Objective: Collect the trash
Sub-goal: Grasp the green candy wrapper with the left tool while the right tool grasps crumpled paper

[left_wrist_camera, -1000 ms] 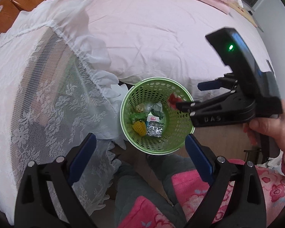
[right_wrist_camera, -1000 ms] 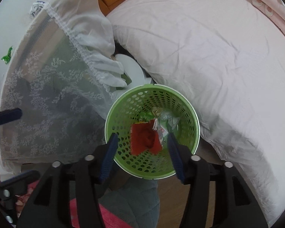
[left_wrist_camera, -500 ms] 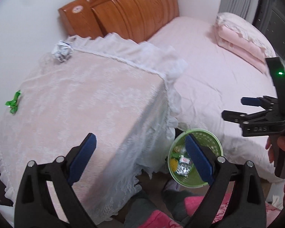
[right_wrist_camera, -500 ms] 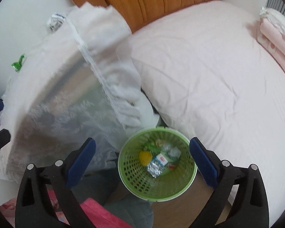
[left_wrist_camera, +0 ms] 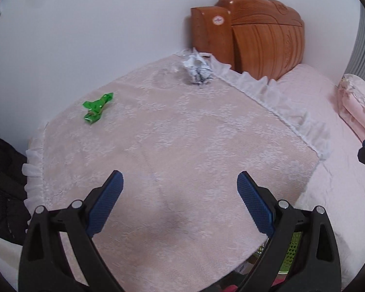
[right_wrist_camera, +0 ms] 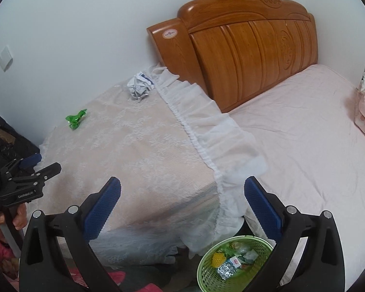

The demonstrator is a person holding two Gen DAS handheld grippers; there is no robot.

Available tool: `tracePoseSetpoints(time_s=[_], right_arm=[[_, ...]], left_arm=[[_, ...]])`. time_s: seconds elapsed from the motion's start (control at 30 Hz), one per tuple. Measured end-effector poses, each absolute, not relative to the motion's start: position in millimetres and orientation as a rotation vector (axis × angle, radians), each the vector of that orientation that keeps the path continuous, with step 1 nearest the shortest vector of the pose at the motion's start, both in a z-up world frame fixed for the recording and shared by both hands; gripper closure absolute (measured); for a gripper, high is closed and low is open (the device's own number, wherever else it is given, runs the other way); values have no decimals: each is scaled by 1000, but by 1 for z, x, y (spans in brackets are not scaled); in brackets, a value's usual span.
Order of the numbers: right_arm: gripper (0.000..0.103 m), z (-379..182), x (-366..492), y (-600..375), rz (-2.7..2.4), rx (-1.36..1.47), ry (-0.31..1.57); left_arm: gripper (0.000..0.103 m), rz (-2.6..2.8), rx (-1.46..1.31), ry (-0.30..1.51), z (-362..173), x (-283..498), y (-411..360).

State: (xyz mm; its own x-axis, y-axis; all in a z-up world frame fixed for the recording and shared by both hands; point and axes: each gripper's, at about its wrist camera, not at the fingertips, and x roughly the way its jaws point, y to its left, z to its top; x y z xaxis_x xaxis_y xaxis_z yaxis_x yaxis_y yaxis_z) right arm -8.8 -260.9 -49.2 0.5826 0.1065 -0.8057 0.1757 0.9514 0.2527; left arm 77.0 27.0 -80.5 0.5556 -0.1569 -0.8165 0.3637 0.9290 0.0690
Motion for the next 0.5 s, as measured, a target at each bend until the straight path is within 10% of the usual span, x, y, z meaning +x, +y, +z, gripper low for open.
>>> tracePoseSetpoints(time_s=[0.5], right_arm=[[2, -86, 144, -162, 53, 265, 1060]], left_arm=[[13, -202, 346, 927, -143, 295, 114]])
